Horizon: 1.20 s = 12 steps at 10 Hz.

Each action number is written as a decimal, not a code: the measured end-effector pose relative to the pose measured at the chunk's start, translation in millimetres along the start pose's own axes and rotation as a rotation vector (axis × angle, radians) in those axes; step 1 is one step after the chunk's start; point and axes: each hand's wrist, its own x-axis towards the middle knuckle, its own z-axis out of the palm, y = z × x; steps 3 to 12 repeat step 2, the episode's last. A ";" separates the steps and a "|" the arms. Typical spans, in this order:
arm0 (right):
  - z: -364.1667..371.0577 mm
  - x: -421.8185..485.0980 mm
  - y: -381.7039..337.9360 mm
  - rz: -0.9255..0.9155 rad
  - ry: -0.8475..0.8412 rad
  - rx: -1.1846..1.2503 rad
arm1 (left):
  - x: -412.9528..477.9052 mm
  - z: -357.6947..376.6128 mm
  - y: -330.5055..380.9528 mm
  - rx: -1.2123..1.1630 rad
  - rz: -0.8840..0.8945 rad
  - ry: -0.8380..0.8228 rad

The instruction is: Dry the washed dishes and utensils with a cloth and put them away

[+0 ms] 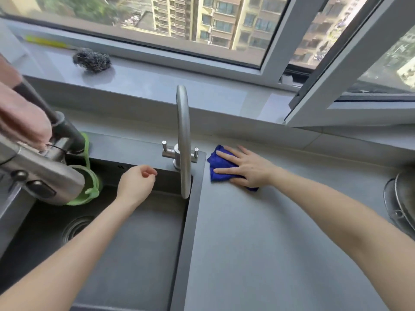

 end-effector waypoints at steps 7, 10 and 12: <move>-11.5 4.7 2.5 -0.045 -0.047 -0.058 | -8.3 2.2 -2.4 0.034 0.016 0.035; -11.5 4.7 2.5 -0.045 -0.047 -0.058 | -8.3 2.2 -2.4 0.034 0.016 0.035; -11.5 4.7 2.5 -0.045 -0.047 -0.058 | -8.3 2.2 -2.4 0.034 0.016 0.035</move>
